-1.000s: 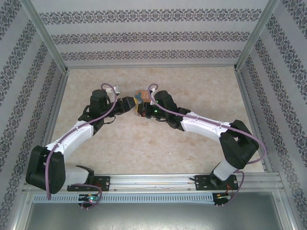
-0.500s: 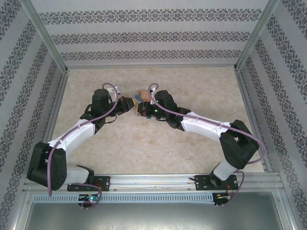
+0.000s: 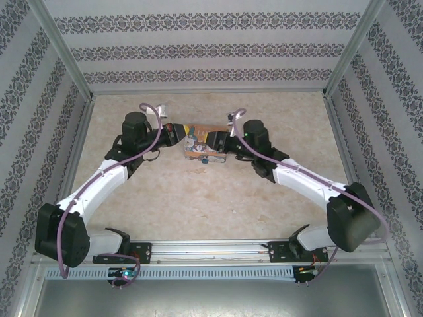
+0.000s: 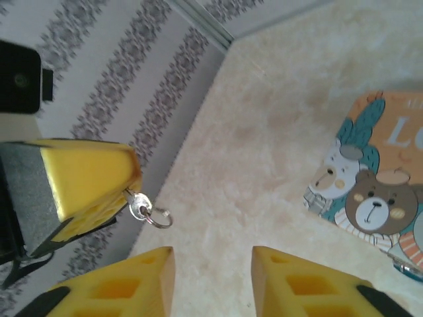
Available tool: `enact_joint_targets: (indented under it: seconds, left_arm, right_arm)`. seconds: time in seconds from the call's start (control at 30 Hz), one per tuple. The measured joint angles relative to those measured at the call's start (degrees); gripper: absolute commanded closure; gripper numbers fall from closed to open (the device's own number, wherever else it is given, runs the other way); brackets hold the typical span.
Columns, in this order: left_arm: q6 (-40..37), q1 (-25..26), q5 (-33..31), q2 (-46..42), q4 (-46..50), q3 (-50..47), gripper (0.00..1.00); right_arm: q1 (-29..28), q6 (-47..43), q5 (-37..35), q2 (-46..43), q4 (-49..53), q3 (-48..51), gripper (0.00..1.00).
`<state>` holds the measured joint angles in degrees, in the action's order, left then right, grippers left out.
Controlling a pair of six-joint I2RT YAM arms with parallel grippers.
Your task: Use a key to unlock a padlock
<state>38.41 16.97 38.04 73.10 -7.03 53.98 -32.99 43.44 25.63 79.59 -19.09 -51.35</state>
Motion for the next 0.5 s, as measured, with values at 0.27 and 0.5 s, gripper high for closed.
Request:
enact_joint_targets:
  seconds: [0.27, 0.5]
  left_arm:
    - [-5.5, 0.0, 6.2, -0.2, 3.0, 4.5, 1.0]
    - [-7.0, 0.0, 7.5, -0.4, 3.7, 4.6, 1.0]
  right_arm:
    - [2.0, 0.2, 14.3, -0.2, -8.4, -0.5, 0.58]
    - [0.5, 1.4, 18.8, 4.9, -11.6, -3.2, 0.61]
